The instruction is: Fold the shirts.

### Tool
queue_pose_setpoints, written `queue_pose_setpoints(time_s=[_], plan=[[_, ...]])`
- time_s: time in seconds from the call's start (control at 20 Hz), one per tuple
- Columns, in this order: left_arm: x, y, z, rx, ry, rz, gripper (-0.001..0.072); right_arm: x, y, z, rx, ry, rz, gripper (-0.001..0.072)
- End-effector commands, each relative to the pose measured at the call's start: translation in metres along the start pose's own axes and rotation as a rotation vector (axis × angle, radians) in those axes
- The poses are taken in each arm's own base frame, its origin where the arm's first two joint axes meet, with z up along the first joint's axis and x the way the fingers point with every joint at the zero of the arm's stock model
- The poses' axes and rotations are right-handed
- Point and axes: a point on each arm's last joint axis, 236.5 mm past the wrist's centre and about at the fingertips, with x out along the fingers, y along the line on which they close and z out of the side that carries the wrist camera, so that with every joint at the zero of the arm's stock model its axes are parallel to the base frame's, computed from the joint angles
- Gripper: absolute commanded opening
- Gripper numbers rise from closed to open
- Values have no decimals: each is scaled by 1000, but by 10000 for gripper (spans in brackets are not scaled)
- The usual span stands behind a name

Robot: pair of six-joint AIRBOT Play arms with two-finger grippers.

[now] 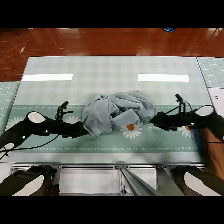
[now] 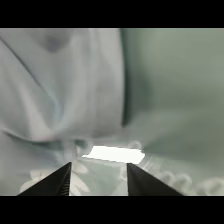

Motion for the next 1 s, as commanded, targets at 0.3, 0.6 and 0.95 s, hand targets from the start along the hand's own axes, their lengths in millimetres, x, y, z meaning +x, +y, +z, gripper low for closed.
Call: queue_pose_setpoints(time_s=[0.3, 0.6, 0.95], plan=[[-3, -7, 10, 29, -18, -10, 17, 29, 38, 72, 32, -80, 66, 406], [-12, -5, 37, 30, -114, 3, 17, 22, 61, 101, -81, -102, 97, 29], [-211, -110, 178, 157, -649, -192, 17, -189, 179, 201, -453, -473, 93, 28]])
